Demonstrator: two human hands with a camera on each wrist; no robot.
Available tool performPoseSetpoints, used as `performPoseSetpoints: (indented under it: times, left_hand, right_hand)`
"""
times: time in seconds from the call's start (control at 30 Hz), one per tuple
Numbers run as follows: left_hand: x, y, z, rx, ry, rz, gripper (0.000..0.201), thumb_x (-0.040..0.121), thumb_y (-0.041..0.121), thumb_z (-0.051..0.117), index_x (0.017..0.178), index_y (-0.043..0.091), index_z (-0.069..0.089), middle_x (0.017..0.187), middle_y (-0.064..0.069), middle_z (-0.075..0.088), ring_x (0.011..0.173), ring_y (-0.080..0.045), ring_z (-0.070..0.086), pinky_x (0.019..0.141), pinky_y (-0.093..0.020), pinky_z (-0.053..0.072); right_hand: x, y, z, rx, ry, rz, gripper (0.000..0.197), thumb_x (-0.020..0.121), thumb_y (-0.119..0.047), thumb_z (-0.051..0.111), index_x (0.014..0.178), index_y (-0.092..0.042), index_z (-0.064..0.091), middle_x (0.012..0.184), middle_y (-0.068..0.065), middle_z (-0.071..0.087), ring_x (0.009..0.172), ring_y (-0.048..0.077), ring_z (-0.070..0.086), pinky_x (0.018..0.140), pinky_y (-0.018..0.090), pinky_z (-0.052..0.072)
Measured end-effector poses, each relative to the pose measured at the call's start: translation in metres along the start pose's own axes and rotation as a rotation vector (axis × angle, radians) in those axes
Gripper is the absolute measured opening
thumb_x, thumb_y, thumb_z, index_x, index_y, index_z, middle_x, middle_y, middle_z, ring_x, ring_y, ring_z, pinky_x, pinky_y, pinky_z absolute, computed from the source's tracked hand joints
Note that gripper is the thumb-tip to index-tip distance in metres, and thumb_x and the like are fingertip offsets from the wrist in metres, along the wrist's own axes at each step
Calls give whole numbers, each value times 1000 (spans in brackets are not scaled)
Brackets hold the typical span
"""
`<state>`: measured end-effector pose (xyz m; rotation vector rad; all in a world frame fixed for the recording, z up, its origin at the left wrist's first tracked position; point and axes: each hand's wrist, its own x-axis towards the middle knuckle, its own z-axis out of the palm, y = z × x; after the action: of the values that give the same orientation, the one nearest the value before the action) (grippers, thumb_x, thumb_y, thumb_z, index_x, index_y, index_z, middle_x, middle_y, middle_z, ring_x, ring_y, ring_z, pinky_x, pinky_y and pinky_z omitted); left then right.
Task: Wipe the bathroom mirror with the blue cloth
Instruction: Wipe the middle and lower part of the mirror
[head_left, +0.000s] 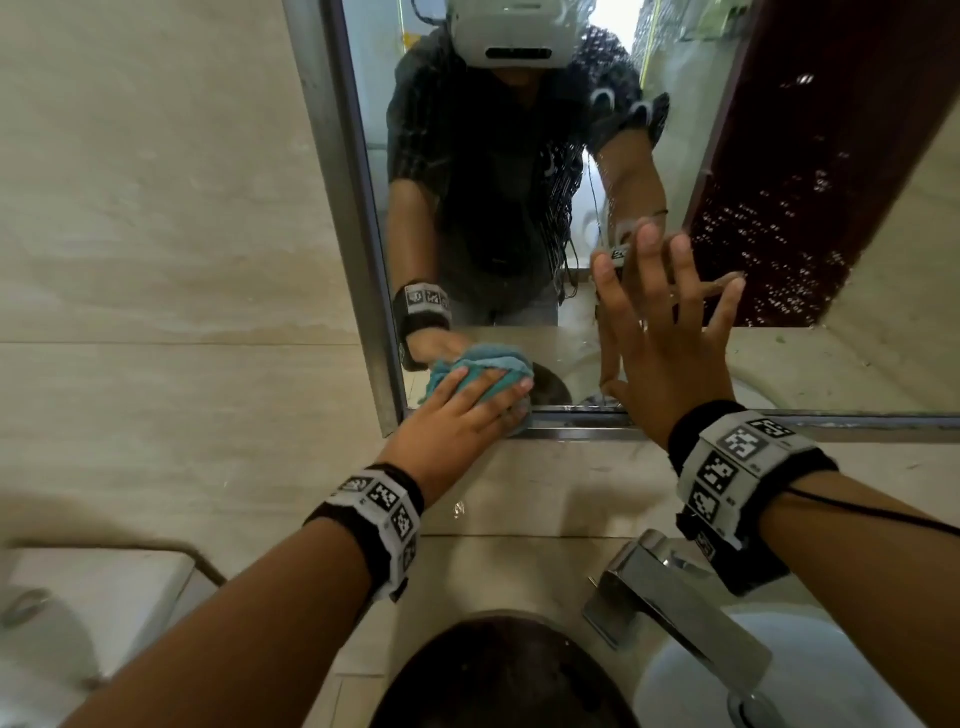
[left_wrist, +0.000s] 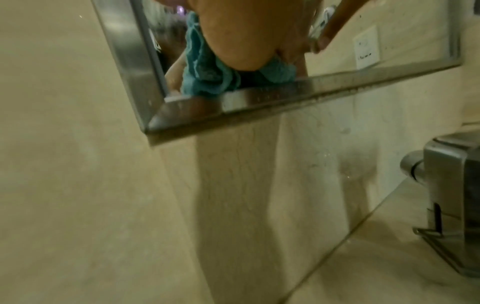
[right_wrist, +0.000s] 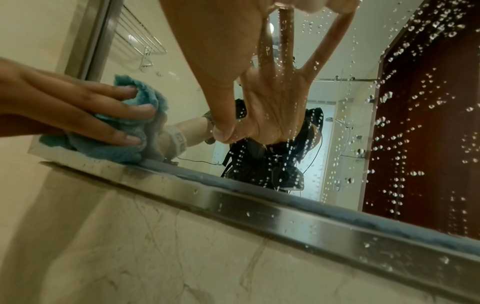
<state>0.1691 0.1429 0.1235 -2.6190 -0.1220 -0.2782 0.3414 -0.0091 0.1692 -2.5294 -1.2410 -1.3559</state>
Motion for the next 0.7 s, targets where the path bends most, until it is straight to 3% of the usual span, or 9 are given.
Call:
performPoseSetpoints:
  times: [0.07, 0.1, 0.2, 0.33, 0.43, 0.53, 0.63, 0.7]
  left_hand:
    - [4, -12, -12, 27, -42, 8, 81, 88, 8, 56, 149, 28, 7, 158, 1, -3, 144, -27, -1, 110, -45, -7]
    - [7, -20, -23, 32, 29, -13, 81, 88, 7, 54, 148, 29, 6, 157, 0, -5, 144, -28, -4, 110, -45, -8]
    - [24, -37, -60, -33, 336, -147, 73, 76, 2, 47, 144, 23, 33, 154, -8, 23, 140, -34, 21, 111, -49, 11]
    - [51, -31, -76, -188, 508, -218, 65, 77, 6, 27, 140, 18, 41, 149, -14, 33, 137, -41, 24, 110, -55, 15]
    - [57, -15, -59, -134, 476, -157, 62, 79, 7, 35, 139, 20, 41, 148, -12, 37, 135, -39, 27, 108, -55, 17]
    - [49, 7, -34, -138, 349, -33, 69, 74, 3, 59, 138, 23, 45, 150, -5, 35, 136, -34, 31, 108, -54, 11]
    - [41, 26, -20, -147, 117, -6, 70, 82, 5, 51, 146, 25, 29, 157, 0, 15, 144, -30, 8, 110, -51, -4]
    - [41, 31, -14, -112, 48, 17, 66, 89, 7, 40, 149, 25, 20, 159, 2, 4, 145, -28, -3, 111, -49, -9]
  right_hand:
    - [-1, -1, 0, 11, -12, 5, 118, 64, -26, 83, 151, -23, 4, 155, 10, -6, 142, 34, -4, 101, 74, 14]
    - [-1, -1, 0, 19, -10, 11, 117, 65, -26, 82, 151, -23, 4, 155, 10, -6, 142, 34, -4, 101, 74, 14]
    - [-2, -3, 0, 22, -7, 15, 113, 67, -28, 80, 151, -22, 5, 155, 10, -6, 142, 34, -4, 101, 74, 14]
    - [-2, -2, -2, 4, 2, 23, 112, 69, -30, 78, 151, -22, 2, 155, 10, -5, 142, 34, -3, 102, 72, 16]
    - [-4, -1, -2, 24, -5, 16, 113, 69, -33, 78, 151, -23, 1, 155, 9, -5, 142, 33, -3, 103, 71, 15]
    - [-5, 2, -2, 37, -4, 7, 108, 73, -35, 75, 151, -24, 0, 155, 8, -5, 142, 32, -3, 103, 70, 16]
    - [-7, 7, 0, 71, -29, -18, 103, 76, -39, 71, 151, -24, 2, 155, 8, -5, 142, 31, -4, 105, 70, 13]
    - [-8, 7, 0, 67, -23, -24, 100, 77, -39, 70, 151, -24, 4, 155, 8, -5, 142, 31, -4, 105, 70, 11]
